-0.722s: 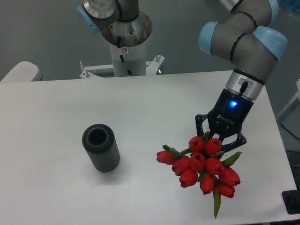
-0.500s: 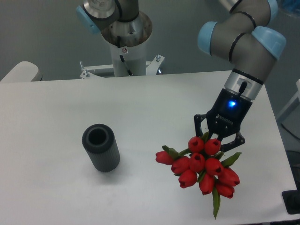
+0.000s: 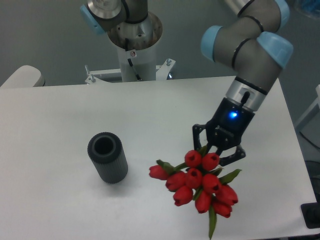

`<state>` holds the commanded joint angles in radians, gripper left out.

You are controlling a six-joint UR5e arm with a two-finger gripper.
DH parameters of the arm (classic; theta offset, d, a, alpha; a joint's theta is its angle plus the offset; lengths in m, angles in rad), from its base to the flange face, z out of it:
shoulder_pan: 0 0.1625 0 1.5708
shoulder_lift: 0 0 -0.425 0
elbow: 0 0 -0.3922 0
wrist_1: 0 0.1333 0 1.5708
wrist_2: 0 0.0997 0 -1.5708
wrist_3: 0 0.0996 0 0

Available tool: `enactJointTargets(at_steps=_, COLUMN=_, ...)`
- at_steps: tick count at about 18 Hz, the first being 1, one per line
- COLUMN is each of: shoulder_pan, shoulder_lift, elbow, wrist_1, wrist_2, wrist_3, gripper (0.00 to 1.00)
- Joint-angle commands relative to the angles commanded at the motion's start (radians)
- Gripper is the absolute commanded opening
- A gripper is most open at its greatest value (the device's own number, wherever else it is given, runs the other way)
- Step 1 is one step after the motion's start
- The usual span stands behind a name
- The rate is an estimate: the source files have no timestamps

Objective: Insert the flowers into the vase
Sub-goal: 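Carry the red tulip bouquet in the gripper toward the grey vase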

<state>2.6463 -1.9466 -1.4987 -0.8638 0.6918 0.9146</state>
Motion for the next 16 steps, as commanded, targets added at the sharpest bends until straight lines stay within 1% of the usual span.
enactJointTargets(at_steps=2, shoulder_pan=-0.031, shoulder_lift=0.002, elbow=-0.005, wrist_1=0.034, wrist_2=0.006, wrist_3=-0.054, gripper=0.22)
enactJointTargets(at_steps=4, shoulder_pan=-0.042, shoulder_lift=0.005, elbow=-0.006, wrist_1=0.046, wrist_2=0.006, wrist_3=-0.089, gripper=0.22)
enactJointTargets(at_steps=7, shoulder_pan=-0.054, shoulder_lift=0.006, elbow=-0.009, wrist_1=0.063, wrist_2=-0.024, wrist_3=-0.089, gripper=0.21)
enactJointTargets(at_steps=10, shoulder_pan=-0.063, shoulder_lift=0.011, elbow=-0.018, wrist_1=0.065, wrist_2=-0.064, wrist_3=-0.094, gripper=0.21)
enactJointTargets(at_steps=12, shoulder_pan=-0.075, shoulder_lift=0.034, elbow=-0.018, wrist_1=0.068, wrist_2=-0.075, wrist_3=-0.094, gripper=0.21)
enactJointTargets(at_steps=14, shoulder_pan=-0.101, shoulder_lift=0.037, elbow=-0.018, wrist_1=0.069, wrist_2=-0.08, wrist_3=-0.094, gripper=0.21)
enactJointTargets(at_steps=16, shoulder_pan=-0.111, shoulder_lift=0.043, elbow=-0.021, wrist_1=0.072, wrist_2=-0.084, wrist_3=-0.092, gripper=0.21)
